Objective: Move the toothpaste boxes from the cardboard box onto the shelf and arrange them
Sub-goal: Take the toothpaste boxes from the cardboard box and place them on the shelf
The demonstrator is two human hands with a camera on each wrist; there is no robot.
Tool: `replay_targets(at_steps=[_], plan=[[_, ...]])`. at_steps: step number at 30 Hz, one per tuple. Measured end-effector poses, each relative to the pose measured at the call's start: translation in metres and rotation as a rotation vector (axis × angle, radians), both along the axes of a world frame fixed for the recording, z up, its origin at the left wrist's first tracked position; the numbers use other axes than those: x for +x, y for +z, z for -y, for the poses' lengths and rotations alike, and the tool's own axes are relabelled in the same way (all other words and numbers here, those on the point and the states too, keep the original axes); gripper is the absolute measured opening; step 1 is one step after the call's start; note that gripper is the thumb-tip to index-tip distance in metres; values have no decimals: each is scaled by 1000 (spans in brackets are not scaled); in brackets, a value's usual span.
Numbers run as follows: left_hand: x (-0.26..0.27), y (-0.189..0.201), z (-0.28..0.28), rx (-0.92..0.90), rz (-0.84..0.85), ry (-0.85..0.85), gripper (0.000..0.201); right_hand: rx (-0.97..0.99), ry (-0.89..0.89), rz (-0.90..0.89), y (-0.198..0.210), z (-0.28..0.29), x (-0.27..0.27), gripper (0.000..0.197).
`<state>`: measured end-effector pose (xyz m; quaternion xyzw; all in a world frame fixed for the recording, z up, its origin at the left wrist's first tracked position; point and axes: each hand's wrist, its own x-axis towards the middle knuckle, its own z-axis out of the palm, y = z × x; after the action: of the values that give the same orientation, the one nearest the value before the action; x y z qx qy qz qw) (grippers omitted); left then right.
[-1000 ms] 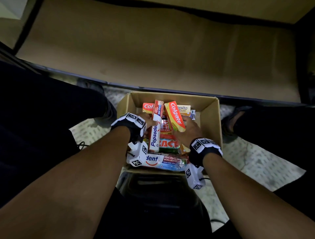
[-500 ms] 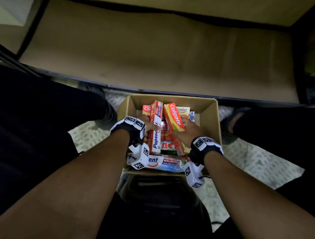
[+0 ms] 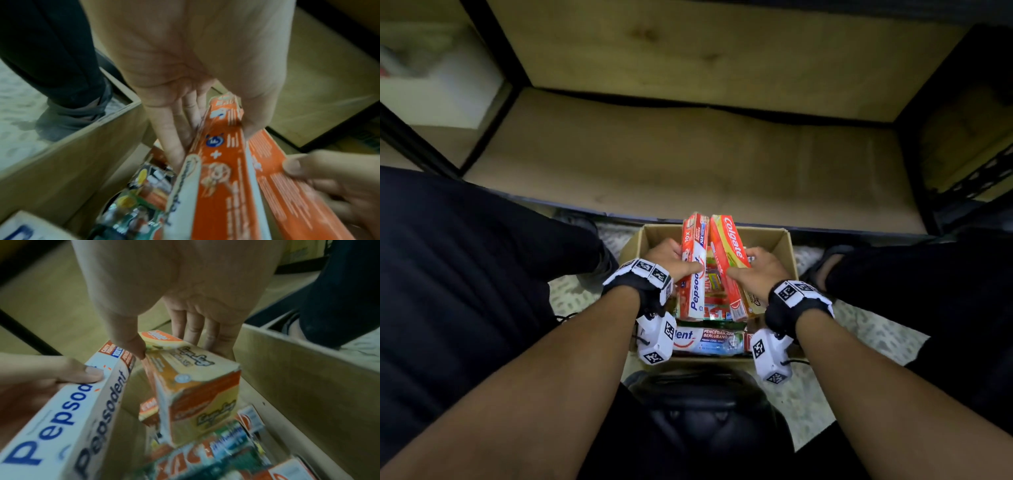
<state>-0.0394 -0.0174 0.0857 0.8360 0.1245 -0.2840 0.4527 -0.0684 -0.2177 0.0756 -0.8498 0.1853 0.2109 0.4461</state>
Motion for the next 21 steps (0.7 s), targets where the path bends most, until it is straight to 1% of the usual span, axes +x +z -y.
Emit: replay_targets(at_steps=[1,2,4,6,9,12,14,16,19,21], plan=[[0,6,1,9,38,0,36,9,-18,20,8,-1,-1,35],[0,14,3,15,76,-6,36,18,-38,38,16,-3,0,36],[-1,32,6,19,155,-23,27,43,-77,87,33,-4,0,34],[-1,49,9,5,239,-21,25,27,-80,151,56,-3,-2,32],[-1,73,10,-36,300,9,40,17,-75,228,89,-1,-6,36],[-1,102,11,-41,394,4,43,33,-93,297,119,-1,-9,41],[0,125,12,-72,441,-2,45,15,-106,367,141,0,-11,41],[3,149,15,-106,479,-7,44,40,-118,416,165,2,-10,41],[8,189,19,-125,572,-29,45,60,-101,478,205,5,-10,42],[12,217,22,-156,618,-43,47,55,-95,552,231,7,-9,42]])
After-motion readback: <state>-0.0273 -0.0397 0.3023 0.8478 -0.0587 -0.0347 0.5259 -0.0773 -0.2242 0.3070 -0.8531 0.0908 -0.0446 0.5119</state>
